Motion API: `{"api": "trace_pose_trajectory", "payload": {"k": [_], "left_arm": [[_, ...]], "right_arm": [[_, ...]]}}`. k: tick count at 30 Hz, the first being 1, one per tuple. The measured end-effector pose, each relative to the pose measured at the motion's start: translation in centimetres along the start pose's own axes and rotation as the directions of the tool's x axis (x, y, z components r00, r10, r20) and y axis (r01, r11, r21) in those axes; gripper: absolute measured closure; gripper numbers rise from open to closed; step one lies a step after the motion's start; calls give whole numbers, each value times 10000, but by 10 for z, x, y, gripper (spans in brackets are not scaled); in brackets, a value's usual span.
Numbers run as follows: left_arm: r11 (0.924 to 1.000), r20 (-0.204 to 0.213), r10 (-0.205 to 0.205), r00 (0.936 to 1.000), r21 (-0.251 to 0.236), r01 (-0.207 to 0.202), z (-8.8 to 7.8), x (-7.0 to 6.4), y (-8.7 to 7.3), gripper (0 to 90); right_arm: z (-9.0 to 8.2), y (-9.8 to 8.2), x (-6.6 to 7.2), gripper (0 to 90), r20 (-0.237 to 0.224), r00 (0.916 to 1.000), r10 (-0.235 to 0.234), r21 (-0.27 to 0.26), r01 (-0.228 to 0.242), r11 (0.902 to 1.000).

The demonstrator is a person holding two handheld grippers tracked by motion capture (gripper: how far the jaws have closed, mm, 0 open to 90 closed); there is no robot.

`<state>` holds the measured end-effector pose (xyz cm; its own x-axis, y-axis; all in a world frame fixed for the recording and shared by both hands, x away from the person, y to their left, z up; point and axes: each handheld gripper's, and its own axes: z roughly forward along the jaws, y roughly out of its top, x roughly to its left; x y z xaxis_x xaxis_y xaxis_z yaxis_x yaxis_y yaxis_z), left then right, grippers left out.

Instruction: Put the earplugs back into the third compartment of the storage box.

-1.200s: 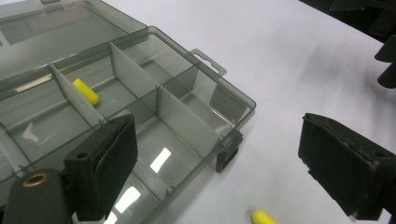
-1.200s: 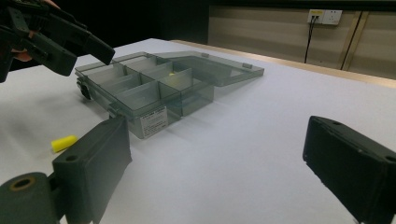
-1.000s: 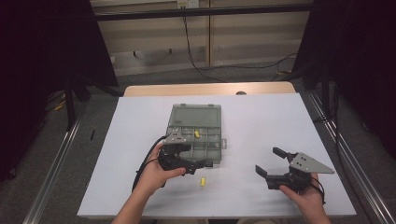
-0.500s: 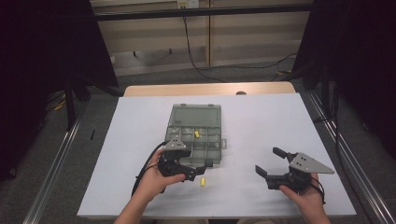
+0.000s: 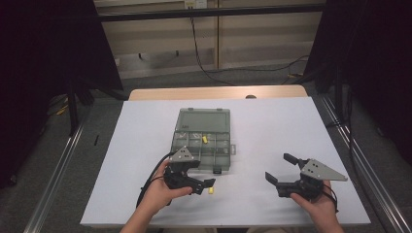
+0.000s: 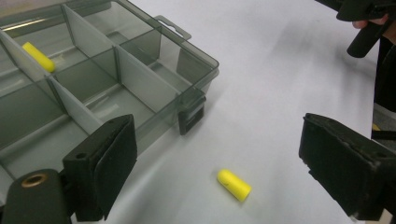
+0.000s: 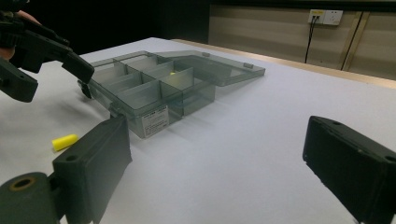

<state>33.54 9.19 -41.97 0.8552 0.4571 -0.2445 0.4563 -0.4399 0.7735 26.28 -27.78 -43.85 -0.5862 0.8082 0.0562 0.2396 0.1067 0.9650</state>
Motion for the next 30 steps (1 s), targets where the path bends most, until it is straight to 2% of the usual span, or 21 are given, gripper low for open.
{"api": "trace_pose_trajectory", "payload": {"k": [11,30], "left_arm": [[9999,65,-75,10000,-130,75,-2,-3,-4,121],[9991,364,354,9987,241,-363,6,-8,-10,231]], "right_arm": [[0,0,1,75,-31,10000,-15,20,15,10000],[1,0,2,75,-62,10000,-45,35,45,10000]]}}
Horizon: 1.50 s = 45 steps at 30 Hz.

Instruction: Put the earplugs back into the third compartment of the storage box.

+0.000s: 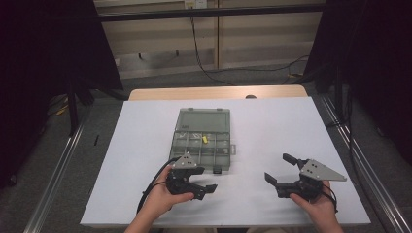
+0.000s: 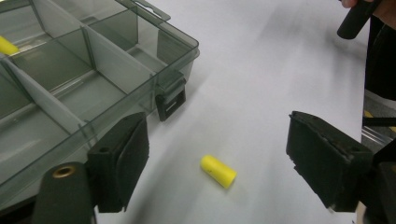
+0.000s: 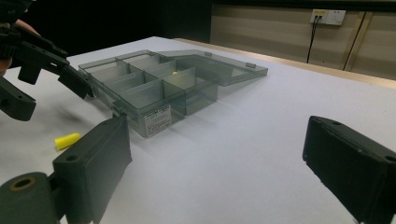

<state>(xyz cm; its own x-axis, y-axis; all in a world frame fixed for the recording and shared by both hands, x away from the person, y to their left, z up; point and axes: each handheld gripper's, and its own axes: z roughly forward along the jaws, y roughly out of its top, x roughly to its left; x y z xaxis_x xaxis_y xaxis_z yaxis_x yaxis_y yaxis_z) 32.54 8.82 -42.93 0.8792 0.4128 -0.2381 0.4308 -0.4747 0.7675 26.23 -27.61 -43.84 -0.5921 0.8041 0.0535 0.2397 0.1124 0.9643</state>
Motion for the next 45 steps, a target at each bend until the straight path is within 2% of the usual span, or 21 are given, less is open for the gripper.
{"api": "trace_pose_trajectory", "payload": {"k": [10,20,25,33,35,41,45], "left_arm": [[9990,-10,201,9998,406,-200,8,-1,-5,284],[9955,26,289,9996,900,-290,16,0,-12,447],[9927,40,557,9984,1065,-558,19,-1,-13,495],[9916,125,801,9967,1010,-810,21,-5,-14,565],[9900,282,849,9960,1109,-875,21,-6,-15,614],[9851,-18,1225,9925,1216,-1214,21,-9,-15,688],[9846,-96,1238,9923,1254,-1217,20,-9,-15,734]], "right_arm": [[0,0,0,74,-3,10000,21,-4,-21,10000],[0,0,0,74,-25,10000,-7,11,7,10000],[0,0,0,74,-40,10000,-16,21,16,10000],[0,0,0,74,-40,10000,-9,28,9,10000],[0,0,0,74,-39,10000,-17,32,17,10000],[1,0,0,74,-39,10000,-21,33,21,10000],[1,0,0,74,-40,10000,-38,25,38,10000]]}}
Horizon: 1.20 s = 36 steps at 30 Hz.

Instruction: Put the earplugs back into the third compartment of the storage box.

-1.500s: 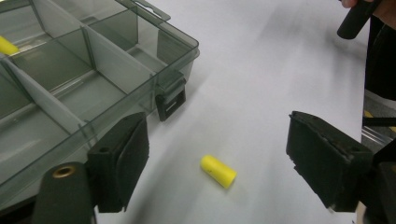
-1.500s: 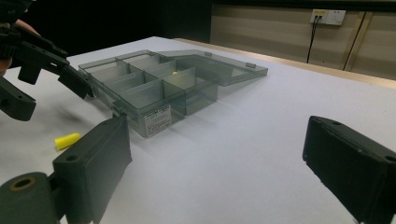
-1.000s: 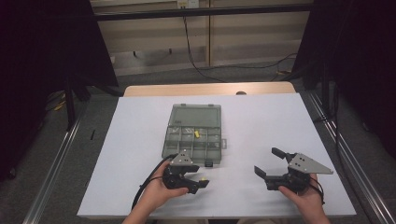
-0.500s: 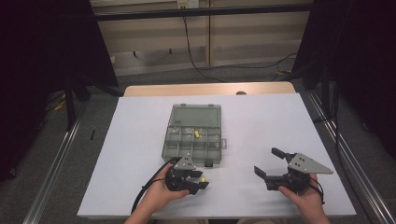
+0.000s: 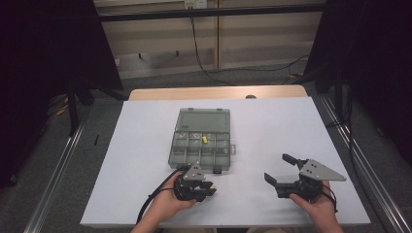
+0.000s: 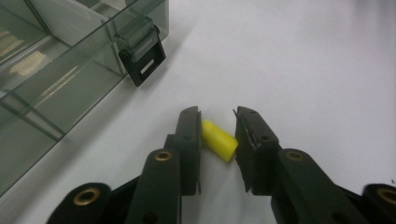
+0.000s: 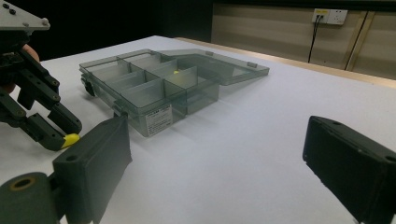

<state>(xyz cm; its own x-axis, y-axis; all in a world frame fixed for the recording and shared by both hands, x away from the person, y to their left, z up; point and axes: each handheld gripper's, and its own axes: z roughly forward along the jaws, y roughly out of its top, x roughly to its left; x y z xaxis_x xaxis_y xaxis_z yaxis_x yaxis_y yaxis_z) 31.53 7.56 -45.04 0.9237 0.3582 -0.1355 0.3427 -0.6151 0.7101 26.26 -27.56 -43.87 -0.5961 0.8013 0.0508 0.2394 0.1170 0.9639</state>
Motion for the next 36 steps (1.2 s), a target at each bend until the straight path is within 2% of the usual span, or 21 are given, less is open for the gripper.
{"api": "trace_pose_trajectory", "payload": {"k": [1,3,7,16,18,19,20,21,23,24,25,27,28,29,31,35,36], "left_arm": [[9999,25,-144,9999,-31,144,0,0,0,747],[9999,19,-116,9999,45,116,-1,0,0,770],[9994,88,-317,9995,135,316,-1,1,1,814],[9967,287,-799,9964,-105,802,-4,6,3,829],[9959,166,-896,9958,-137,899,-5,7,3,828],[9960,321,-885,9956,-116,889,-6,9,4,828],[9955,173,-918,9956,-206,922,-7,9,5,828],[9945,352,-1008,9943,-256,1017,-8,10,6,828],[9933,358,-1074,9936,-389,1088,-11,13,9,828],[9927,206,-1111,9936,-443,1120,-13,13,11,828],[9927,335,-1082,9936,-497,1097,-15,14,13,828],[9916,358,-1125,9930,-610,1145,-18,17,17,827],[9903,224,-1187,9927,-702,1200,-20,18,19,828],[9892,336,-1224,9919,-765,1247,-21,19,21,827],[9887,298,-1253,9917,-797,1273,-24,22,25,827],[9883,39,-1267,9919,-855,1266,-31,26,34,827],[9884,201,-1228,9922,-877,1241,-32,28,36,827]], "right_arm": [[0,0,0,74,6,10000,7,9,-7,10000],[0,0,0,74,8,10000,11,8,-11,10000],[0,0,0,74,3,10000,2,-14,-2,10000],[0,0,0,74,6,10000,-3,-22,3,10000],[0,0,0,74,7,10000,12,-32,-12,10000],[0,0,0,74,8,10000,12,-24,-12,10000],[0,0,0,74,12,10000,13,-20,-13,10000],[0,0,0,74,17,10000,15,-14,-15,10000],[0,0,0,74,18,10000,14,-17,-14,10000],[0,0,0,74,20,10000,8,-18,-8,10000],[0,0,0,74,22,10000,8,-18,-8,10000],[0,0,0,74,43,10000,31,-6,-31,10000],[0,0,0,74,46,10000,50,-4,-50,10000],[0,0,-1,74,51,10000,34,-15,-34,10000],[0,0,0,74,55,10000,57,-47,-56,10000],[-1,0,-1,74,65,10000,66,-65,-65,10000],[-1,0,-1,74,68,10000,64,-68,-63,10000]]}}
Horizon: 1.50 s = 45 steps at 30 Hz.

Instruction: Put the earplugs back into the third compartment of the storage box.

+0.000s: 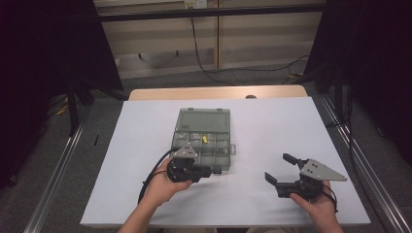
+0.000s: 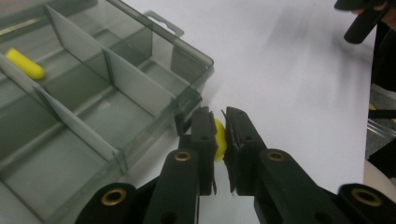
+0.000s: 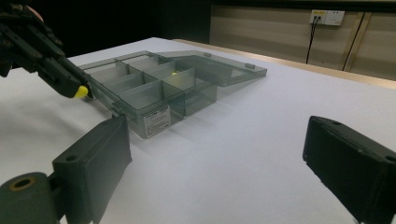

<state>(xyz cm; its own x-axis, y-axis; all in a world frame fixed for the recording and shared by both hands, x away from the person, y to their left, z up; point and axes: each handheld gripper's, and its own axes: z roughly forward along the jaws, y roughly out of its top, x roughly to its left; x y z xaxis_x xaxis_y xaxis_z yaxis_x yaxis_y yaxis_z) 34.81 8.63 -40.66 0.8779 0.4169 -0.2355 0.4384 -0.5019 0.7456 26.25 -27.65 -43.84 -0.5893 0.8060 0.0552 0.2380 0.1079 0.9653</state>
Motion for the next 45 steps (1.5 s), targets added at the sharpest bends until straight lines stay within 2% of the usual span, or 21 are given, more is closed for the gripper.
{"api": "trace_pose_trajectory", "payload": {"k": [9,16,28,32,45], "left_arm": [[9994,-135,-319,9994,-148,317,-5,12,12,826],[9984,-557,-535,9970,-226,523,-4,27,21,824],[9968,-1186,-795,9898,-199,776,9,48,35,823],[9965,-1246,-833,9887,-187,816,13,53,39,823],[9932,-1681,-1152,9790,-374,1104,26,68,49,819]], "right_arm": [[0,0,0,74,-5,10000,-4,0,4,10000],[0,0,0,73,-10,10000,13,6,-13,10000],[0,0,-1,74,-10,10000,5,4,-5,10000],[0,0,-1,73,-12,10000,5,-3,-5,10000],[0,0,-1,73,-16,10000,5,12,-4,10000]]}}
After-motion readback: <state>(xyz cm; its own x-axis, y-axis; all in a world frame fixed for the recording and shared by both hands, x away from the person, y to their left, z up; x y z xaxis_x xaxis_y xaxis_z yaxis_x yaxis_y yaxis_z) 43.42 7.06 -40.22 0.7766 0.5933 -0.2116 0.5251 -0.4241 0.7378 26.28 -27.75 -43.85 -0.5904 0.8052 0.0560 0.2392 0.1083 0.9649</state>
